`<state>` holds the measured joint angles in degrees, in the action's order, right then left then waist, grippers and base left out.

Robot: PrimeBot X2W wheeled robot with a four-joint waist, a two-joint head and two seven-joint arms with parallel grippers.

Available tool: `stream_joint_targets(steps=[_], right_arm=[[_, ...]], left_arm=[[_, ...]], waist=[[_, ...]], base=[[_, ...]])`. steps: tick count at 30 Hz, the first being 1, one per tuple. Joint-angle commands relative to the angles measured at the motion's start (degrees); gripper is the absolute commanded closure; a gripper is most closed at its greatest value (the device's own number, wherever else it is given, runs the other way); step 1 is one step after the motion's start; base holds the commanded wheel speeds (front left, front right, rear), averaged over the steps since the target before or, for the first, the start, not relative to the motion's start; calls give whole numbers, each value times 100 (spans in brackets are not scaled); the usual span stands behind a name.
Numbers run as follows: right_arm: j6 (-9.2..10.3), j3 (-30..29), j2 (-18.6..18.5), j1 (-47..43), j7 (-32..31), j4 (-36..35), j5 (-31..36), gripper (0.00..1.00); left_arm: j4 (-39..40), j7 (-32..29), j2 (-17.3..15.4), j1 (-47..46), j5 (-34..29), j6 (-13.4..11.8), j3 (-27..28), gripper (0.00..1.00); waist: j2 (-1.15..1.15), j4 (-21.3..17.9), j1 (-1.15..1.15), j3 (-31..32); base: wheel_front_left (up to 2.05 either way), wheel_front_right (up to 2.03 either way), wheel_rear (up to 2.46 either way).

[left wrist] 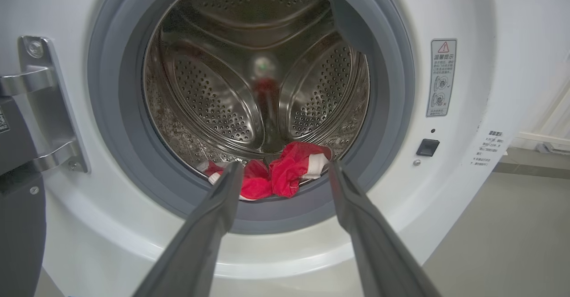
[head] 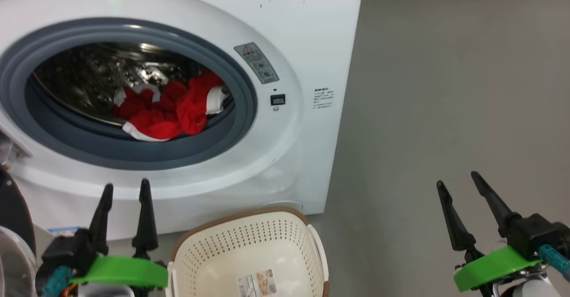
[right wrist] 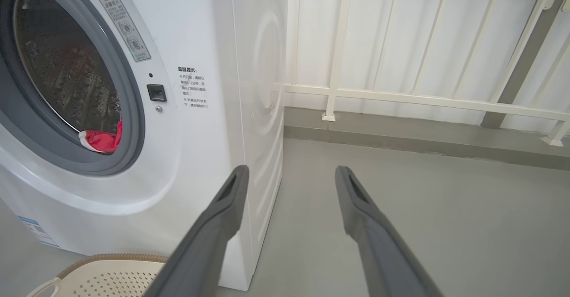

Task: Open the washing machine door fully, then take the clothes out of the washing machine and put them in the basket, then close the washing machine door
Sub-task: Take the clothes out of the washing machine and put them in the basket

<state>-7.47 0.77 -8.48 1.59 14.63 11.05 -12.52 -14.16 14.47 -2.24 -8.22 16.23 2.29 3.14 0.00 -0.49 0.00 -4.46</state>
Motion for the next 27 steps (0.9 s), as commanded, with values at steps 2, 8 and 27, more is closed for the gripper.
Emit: stream_joint_targets(steps=[2, 8, 27], right_arm=[[-2, 138, -156, 373, 37, -200, -11, 0], [-2, 209, -225, 679, 37, -219, -30, 0], [-2, 279, -298, 1470, 37, -271, -18, 0]], left_arm=[[-77, 52, -64, -525, -6, -18, 156, 0], [-490, 52, -69, -1211, 86, 92, 357, 0], [-2152, 52, -227, -3424, -226, 156, 542, 0]], waist=[[0, 119, 0, -411], [0, 166, 0, -873], [0, -65, 0, -2203]], base=[[0, 0, 0], [0, 0, 0], [0, 0, 0]])
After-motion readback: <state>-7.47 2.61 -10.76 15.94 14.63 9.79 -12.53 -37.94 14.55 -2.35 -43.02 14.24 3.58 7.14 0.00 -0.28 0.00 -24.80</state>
